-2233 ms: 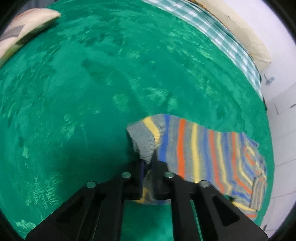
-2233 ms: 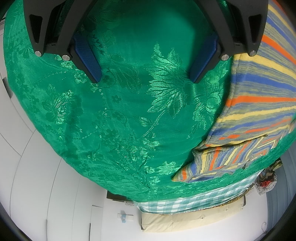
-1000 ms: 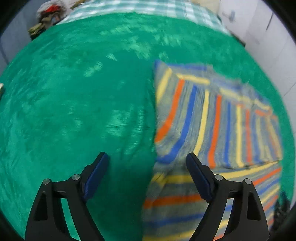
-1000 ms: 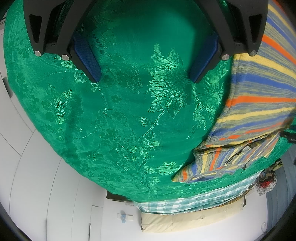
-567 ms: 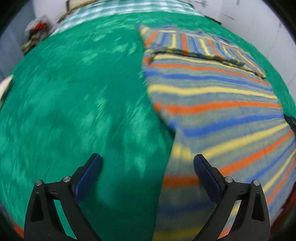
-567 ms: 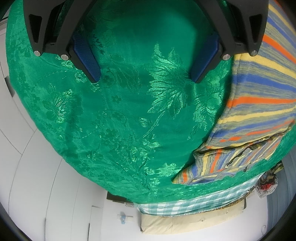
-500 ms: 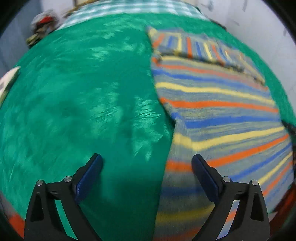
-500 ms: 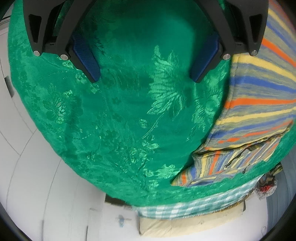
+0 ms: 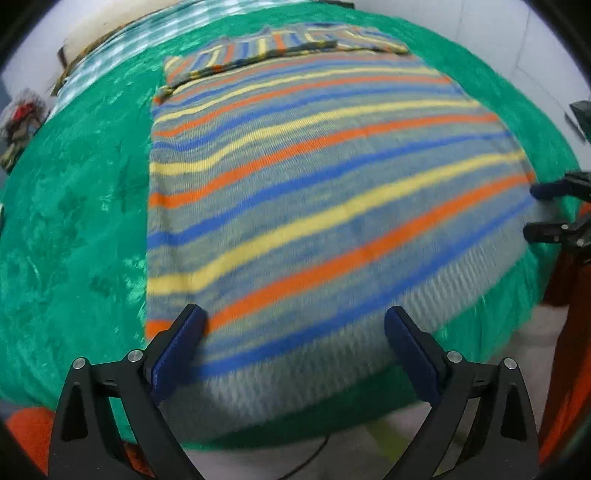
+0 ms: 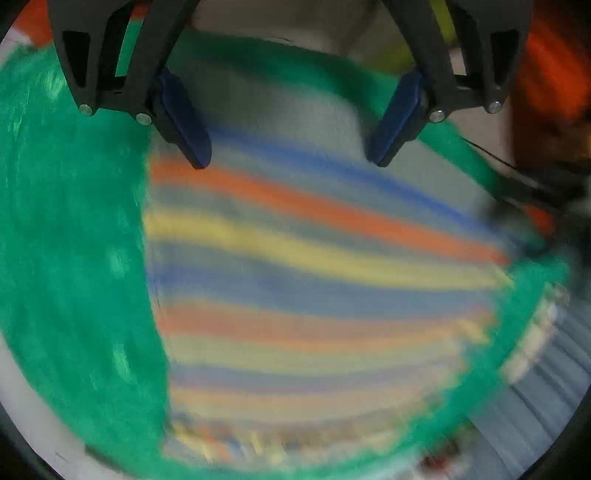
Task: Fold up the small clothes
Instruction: 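Move both grippers to the ribbed hem of the striped sweater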
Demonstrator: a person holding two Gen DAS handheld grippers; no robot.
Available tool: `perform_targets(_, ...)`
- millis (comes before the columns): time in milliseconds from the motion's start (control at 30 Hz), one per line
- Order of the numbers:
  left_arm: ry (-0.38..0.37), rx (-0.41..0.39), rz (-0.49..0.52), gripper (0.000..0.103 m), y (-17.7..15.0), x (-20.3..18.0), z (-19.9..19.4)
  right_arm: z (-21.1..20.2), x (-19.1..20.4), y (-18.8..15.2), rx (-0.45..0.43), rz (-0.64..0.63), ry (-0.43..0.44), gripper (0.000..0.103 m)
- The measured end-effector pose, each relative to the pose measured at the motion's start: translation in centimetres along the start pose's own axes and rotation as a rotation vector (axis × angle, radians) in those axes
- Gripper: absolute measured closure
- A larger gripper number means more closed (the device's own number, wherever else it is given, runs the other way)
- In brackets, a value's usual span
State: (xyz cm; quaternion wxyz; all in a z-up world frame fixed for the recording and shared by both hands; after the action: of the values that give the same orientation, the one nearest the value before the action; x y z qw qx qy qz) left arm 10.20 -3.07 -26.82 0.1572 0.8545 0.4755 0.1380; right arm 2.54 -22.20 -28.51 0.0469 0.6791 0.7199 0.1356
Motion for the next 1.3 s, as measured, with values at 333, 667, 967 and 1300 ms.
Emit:
perform_targets(333, 0.007, 0.031, -0.027, 0.003, -1.5, 0.2, -0.2, 0.7, 1.6, -1.5, -0.024, -0.128, -0.135, 0.0)
perform_targets(667, 0.014, 0.043, -0.016, 0.001, -0.8, 0.3, 0.6, -0.8, 2.0, -3.1, -0.024, -0.139, -0.133, 0.0)
perform_targets(967, 0.024, 0.044, -0.004, 0.001, -0.8, -0.3, 0.5, -0.6, 2.5, -3.5, -0.021, -0.149, -0.143, 0.0)
perform_targets(1300, 0.036, 0.051, 0.01, 0.0, -1.1, -1.0, 0.3, -0.2, 3.1, -3.4, -0.019, -0.157, -0.151, 0.0)
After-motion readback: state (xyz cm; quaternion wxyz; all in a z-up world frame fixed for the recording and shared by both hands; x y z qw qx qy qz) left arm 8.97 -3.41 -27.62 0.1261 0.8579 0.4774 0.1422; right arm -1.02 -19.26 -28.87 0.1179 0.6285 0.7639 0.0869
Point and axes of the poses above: each gripper's, at about its wrist camera, not at the fingertips, and z roughly the way its jaws point, x to its left, y to its top, the point moved 10 cm from there along z, roughly the way its jaws point, and after that the axes turned 1 degree about z, right-handed, at the moved point
